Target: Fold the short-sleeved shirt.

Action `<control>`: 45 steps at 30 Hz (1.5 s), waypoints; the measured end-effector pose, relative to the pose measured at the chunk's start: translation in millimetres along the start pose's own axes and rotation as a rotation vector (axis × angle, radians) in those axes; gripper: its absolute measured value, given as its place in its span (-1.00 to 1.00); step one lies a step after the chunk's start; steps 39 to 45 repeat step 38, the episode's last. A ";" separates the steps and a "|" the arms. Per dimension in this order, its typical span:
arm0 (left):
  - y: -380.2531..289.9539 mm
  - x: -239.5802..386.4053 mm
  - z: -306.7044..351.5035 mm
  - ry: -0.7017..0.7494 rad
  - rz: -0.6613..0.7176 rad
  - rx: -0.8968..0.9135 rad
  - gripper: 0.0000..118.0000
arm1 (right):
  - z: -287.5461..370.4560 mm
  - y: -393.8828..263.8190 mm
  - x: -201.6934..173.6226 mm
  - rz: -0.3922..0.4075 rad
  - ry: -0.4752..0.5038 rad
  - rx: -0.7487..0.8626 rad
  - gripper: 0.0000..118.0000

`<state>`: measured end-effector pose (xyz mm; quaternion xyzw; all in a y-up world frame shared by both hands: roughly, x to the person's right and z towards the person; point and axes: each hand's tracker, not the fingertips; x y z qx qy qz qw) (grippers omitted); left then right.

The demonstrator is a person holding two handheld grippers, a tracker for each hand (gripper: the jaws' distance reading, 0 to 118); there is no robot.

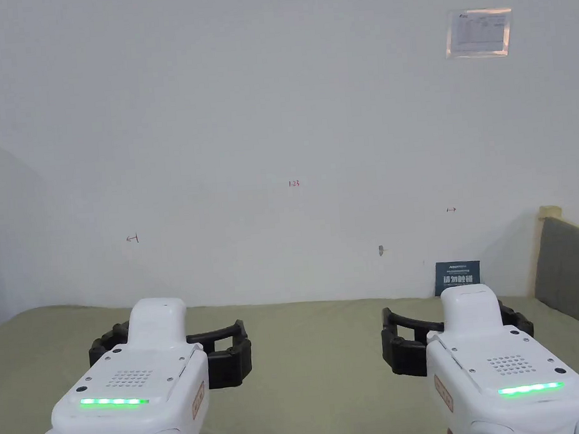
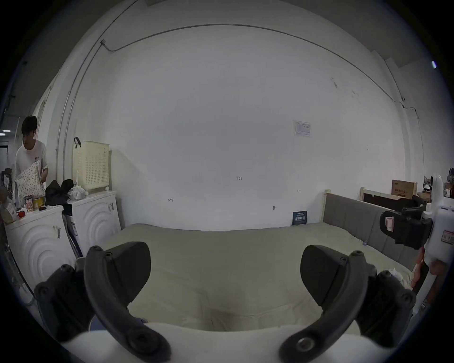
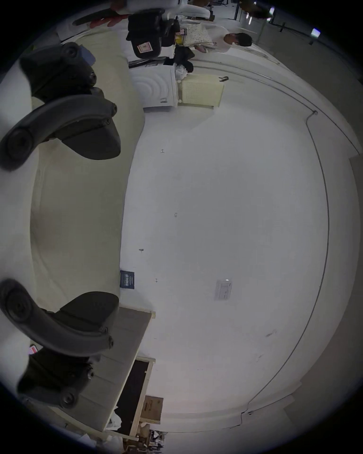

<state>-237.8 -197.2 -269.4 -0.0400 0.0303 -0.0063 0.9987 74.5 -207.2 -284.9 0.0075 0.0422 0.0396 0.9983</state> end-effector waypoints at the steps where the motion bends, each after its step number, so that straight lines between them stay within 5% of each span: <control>1: -0.3 0.3 0.3 0.000 0.002 -0.004 1.00 | 0.5 0.7 -0.9 -0.006 0.009 -0.006 0.86; 7: -2.0 0.7 -0.4 -0.007 -0.004 -0.014 1.00 | 5.9 6.7 0.7 -0.096 0.035 0.012 0.86; 10: -1.9 0.2 -0.9 -0.010 0.001 -0.015 1.00 | 4.3 12.6 -4.2 -0.144 -0.047 -0.012 0.86; 27: -4.8 1.9 -0.1 -0.005 -0.008 -0.030 1.00 | 0.0 11.1 -14.6 -0.161 -0.151 -0.100 0.86; 45: -2.3 9.5 -3.8 -0.018 -0.017 -0.022 1.00 | 3.0 11.1 -0.2 -0.202 -0.143 -0.106 0.86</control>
